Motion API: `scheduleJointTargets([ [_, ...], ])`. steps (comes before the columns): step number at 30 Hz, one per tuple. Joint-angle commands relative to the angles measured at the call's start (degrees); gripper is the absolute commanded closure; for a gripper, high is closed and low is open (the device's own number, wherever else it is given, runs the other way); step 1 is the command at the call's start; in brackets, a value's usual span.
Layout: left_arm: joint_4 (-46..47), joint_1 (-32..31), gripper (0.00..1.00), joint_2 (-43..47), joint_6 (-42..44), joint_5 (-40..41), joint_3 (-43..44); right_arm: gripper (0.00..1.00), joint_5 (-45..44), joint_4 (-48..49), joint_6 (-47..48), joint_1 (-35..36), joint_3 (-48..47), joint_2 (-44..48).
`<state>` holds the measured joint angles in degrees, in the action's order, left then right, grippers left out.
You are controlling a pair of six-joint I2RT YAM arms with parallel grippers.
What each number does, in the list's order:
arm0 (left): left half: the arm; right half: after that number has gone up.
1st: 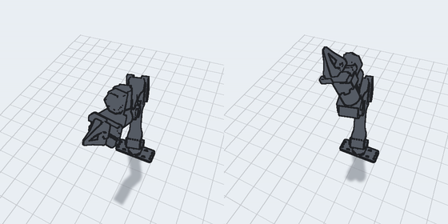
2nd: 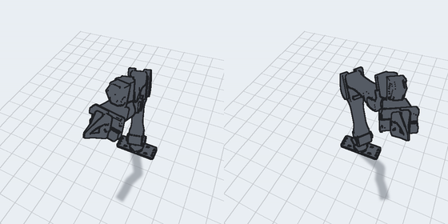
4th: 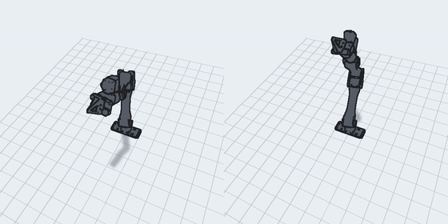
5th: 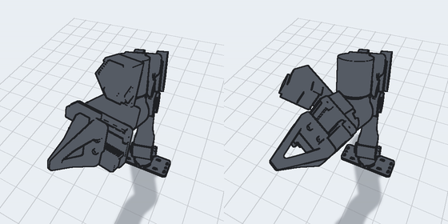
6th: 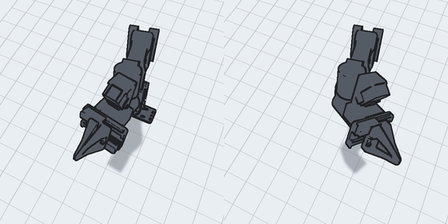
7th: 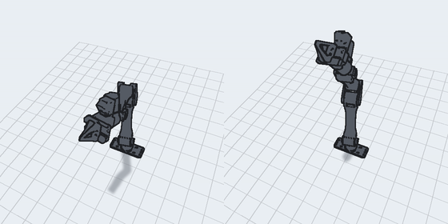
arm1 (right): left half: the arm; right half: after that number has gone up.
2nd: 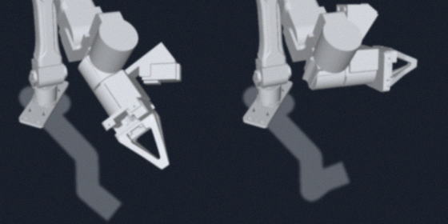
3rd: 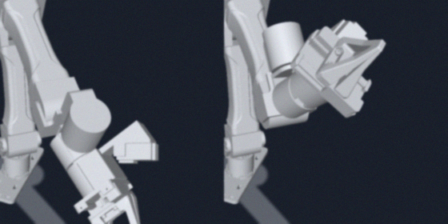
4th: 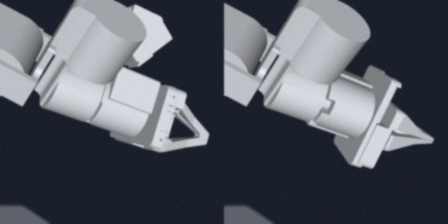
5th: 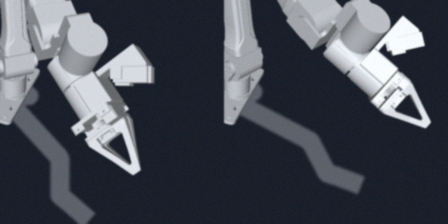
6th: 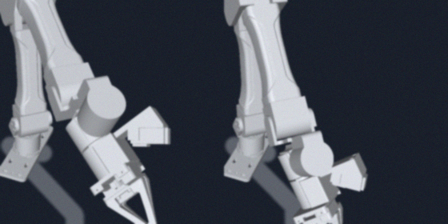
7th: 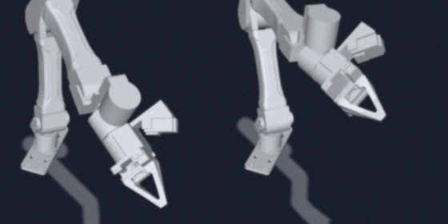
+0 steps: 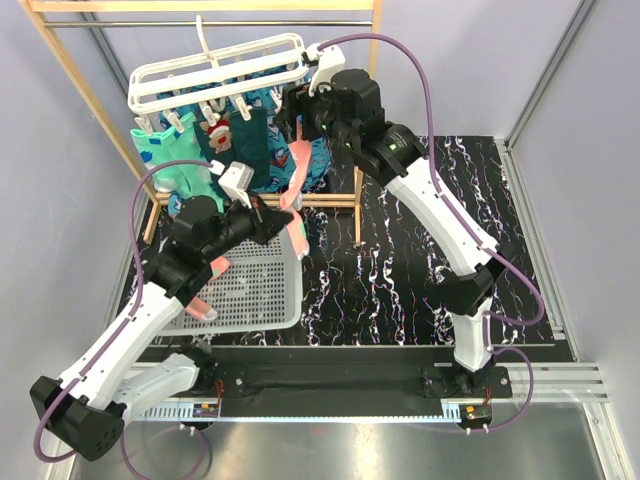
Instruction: Remove the socks clipped to the hanger
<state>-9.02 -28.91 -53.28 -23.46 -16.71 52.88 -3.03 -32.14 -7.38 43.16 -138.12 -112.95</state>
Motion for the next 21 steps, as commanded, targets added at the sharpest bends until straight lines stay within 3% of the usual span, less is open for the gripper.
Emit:
scheduleJointTargets([
  [1, 0.23, -0.10, 1.00, 1.77, 2.28, -0.87, -0.06, 0.26, -1.98, 0.67, 3.15, 0.35, -3.73, -0.43],
  [21, 1.63, -0.10, 1.00, 2.39, 4.04, -3.86, -0.15, 0.37, 0.21, 11.40, 1.23, 0.44, -3.72, -4.21],
])
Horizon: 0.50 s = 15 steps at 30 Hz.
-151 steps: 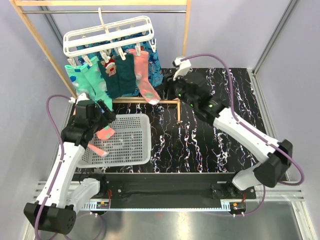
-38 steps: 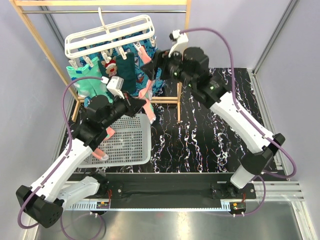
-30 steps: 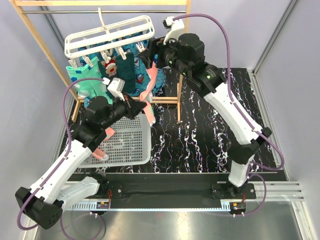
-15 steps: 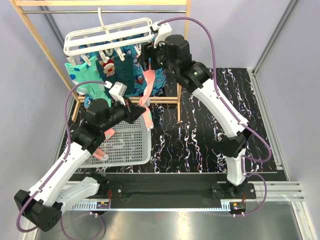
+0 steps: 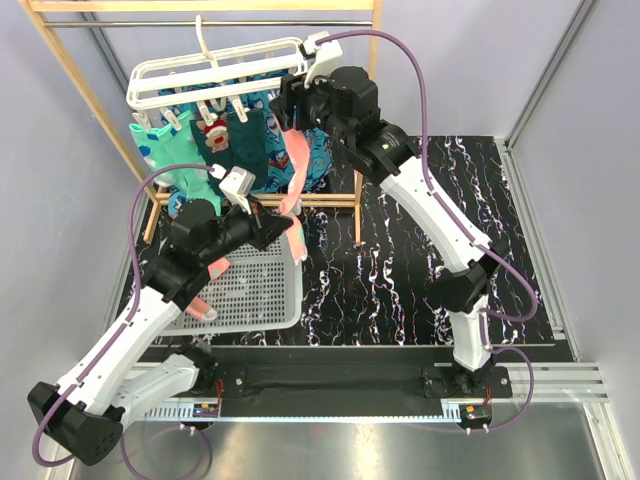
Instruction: Remove the socks clipped to the hanger
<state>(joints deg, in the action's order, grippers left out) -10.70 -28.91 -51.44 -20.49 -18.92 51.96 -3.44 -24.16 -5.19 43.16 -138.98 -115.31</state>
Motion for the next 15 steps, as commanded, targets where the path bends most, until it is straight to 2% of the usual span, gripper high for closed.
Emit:
scheduleJointTargets([
  [1, 3.32, -0.10, 1.00, 0.55, 1.07, -1.56, 0.86, 0.37, 0.54, 3.42, -1.14, 0.44, -3.31, -2.20],
  [15, 2.09, -0.10, 1.00, 0.20, 1.68, -1.65, 2.18, 0.41, -1.39, 7.81, -2.02, 0.44, -2.00, -3.52],
])
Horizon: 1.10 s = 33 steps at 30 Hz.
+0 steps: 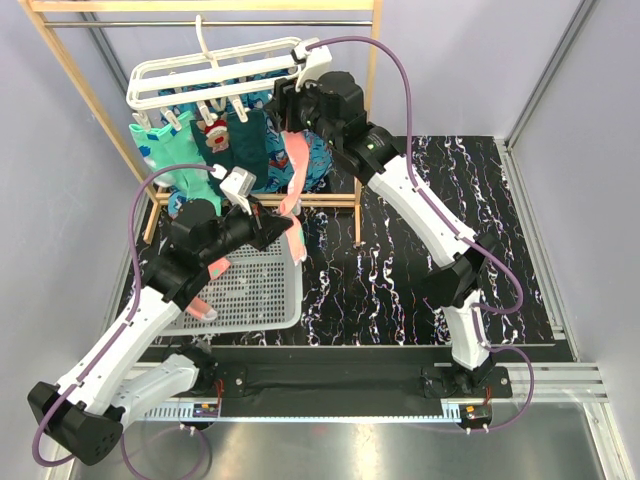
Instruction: Remove the socks clipped to the hanger
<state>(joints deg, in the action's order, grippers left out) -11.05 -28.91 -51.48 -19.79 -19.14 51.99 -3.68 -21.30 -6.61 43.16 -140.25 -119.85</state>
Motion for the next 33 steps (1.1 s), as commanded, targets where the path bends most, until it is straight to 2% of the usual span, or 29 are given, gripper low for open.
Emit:
scheduleJointTargets([
  [1, 2.61, -0.01, 1.00, 0.24, 0.90, -1.43, 2.07, 0.41, -1.85, 5.21, -0.60, 0.44, -0.56, 1.20],
  [5, 3.05, -0.01, 1.00, -0.11, 0.72, -1.78, 1.98, 0.42, -2.47, 5.66, -0.68, 0.44, -0.82, 1.29],
  [10, 3.75, -0.10, 1.00, -0.37, 0.28, -2.05, 1.80, 0.54, -2.73, 5.04, -0.77, 0.44, -2.57, 0.15],
  [14, 3.75, -0.01, 1.00, -0.11, 0.19, -1.96, 1.63, 0.77, -3.00, 4.60, -0.68, 0.44, -2.75, -0.12],
  [15, 3.67, -0.10, 1.00, 0.07, 0.10, -1.96, 1.54, 0.90, -3.00, 4.51, -0.77, 0.44, -2.75, -0.12],
  [17, 3.49, -0.10, 1.00, 0.24, 0.02, -1.78, 1.54, 1.00, -3.08, 4.69, -0.68, 0.44, -2.32, 0.23],
  [33, 0.41, -0.10, 1.00, 4.55, -1.39, 1.38, -1.80, 1.00, -2.56, 5.30, -1.12, 0.44, -0.12, 1.82],
])
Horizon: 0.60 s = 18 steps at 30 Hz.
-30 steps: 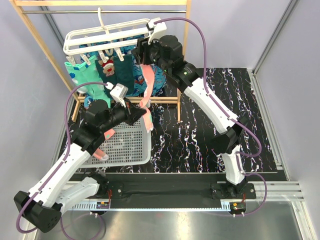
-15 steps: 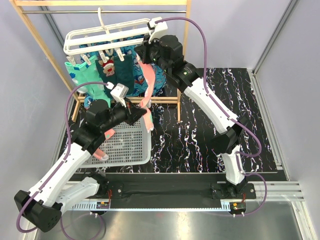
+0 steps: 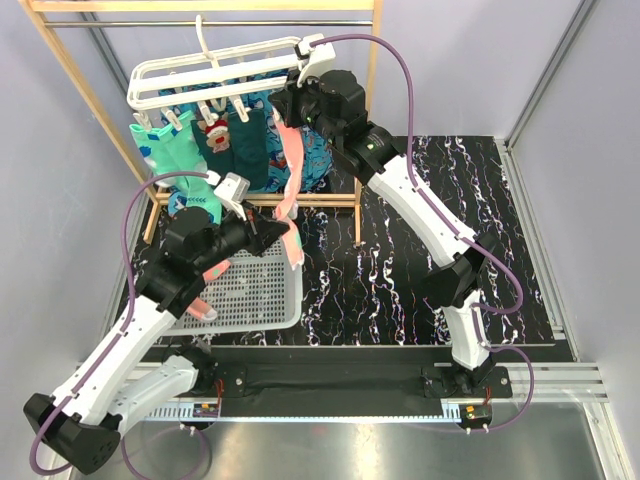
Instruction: Remove the socks clipped to the hanger
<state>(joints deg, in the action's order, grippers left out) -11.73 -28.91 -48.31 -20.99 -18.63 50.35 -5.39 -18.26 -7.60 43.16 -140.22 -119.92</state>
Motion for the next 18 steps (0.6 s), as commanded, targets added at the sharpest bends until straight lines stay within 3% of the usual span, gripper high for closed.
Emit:
scheduleJointTargets([
  [1, 0.92, -0.10, 1.00, 1.47, -0.19, 0.97, -0.25, 1.00, -0.68, 2.35, -0.23, 0.44, -0.14, 1.79],
  [10, -0.14, -0.10, 1.00, 1.91, 0.16, 1.05, -0.69, 0.98, -0.42, 1.83, 0.12, 0.44, -0.14, 2.23],
  [11, -0.05, -0.10, 1.00, 2.00, 0.08, 1.14, -0.78, 0.90, 0.02, 1.74, 0.39, 0.44, -0.14, 2.23],
  [12, 0.04, -0.10, 1.00, 2.00, -0.01, 1.06, -0.69, 0.67, 0.11, 1.83, 0.21, 0.44, -0.05, 2.15],
  [15, 0.48, -0.10, 1.00, 1.65, -0.19, 0.79, -0.51, 0.57, -0.94, 1.39, -0.05, 0.44, -0.84, 1.53],
  [18, 0.48, -0.10, 1.00, 1.12, -0.19, 0.35, 0.19, 0.58, -2.52, -0.19, -0.23, 0.44, -2.86, 0.39],
])
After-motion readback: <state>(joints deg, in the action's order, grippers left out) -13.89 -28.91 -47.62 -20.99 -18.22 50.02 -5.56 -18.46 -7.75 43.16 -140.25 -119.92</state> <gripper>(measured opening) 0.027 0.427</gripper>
